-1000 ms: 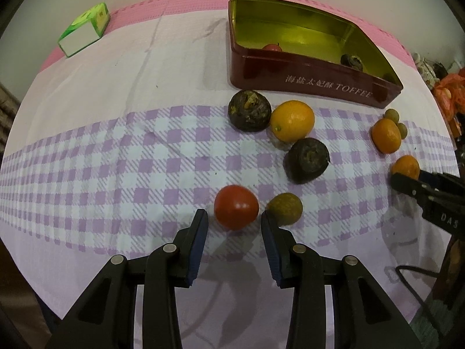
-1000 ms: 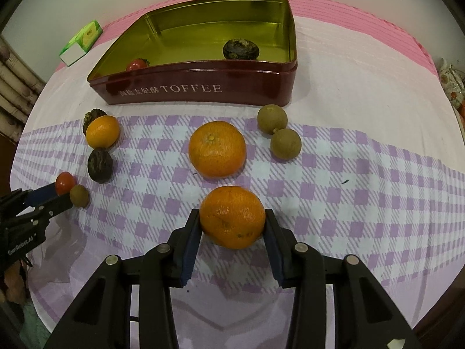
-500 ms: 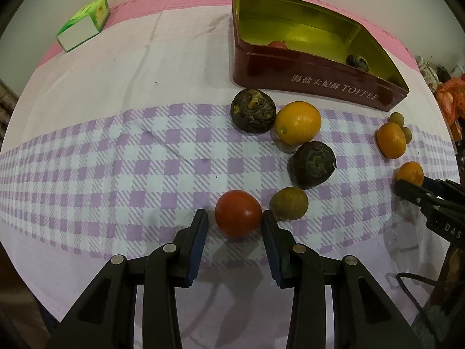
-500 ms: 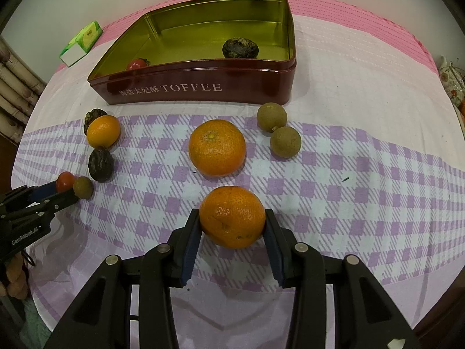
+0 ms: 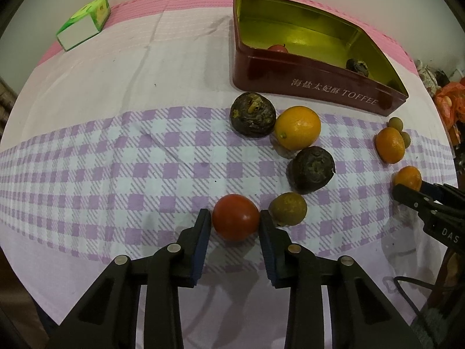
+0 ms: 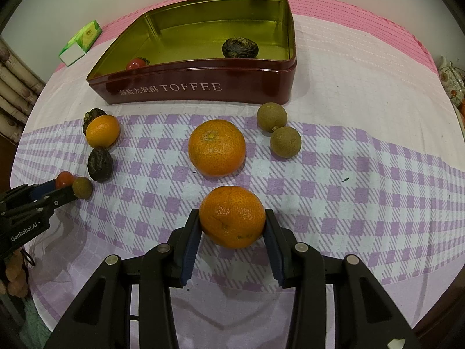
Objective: Organize fruits
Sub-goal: 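Grasp the mandarin orange with the right gripper while the left grasps a red tomato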
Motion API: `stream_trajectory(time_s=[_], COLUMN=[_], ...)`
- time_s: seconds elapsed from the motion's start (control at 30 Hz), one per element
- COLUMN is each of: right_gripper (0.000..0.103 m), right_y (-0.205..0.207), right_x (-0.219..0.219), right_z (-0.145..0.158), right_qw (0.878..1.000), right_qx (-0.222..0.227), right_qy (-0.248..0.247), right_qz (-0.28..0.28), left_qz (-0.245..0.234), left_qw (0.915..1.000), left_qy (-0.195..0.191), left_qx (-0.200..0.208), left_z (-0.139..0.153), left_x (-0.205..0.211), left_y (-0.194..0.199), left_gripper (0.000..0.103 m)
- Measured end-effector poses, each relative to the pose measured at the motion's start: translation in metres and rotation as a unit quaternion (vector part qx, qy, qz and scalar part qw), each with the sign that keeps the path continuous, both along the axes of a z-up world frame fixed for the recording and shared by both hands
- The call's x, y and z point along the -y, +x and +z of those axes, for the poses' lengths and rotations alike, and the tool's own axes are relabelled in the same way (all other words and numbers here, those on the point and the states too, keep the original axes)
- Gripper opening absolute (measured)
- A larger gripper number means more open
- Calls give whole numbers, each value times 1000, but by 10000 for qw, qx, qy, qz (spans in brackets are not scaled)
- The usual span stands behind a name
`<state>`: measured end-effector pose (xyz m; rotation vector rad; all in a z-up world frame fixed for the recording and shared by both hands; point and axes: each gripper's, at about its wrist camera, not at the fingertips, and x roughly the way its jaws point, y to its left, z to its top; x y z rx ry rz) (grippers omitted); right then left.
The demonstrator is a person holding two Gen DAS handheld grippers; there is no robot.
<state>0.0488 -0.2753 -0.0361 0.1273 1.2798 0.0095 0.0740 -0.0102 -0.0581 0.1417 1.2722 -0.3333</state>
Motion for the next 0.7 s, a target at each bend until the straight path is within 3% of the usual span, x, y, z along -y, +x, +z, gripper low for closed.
stream_trajectory(time_s=[0.7], right_gripper=[39], right_y=[0], right_x=[-1], right_z=[0], right_qw=[10000], right_qx=[2], right_qy=[-5], right_qz=[-10], left_qz=[28], left_qw=[10000], left_qy=[-6], left_qx=[40], left_z=[0], left_x=[1], left_y=[-2], left_gripper=[32])
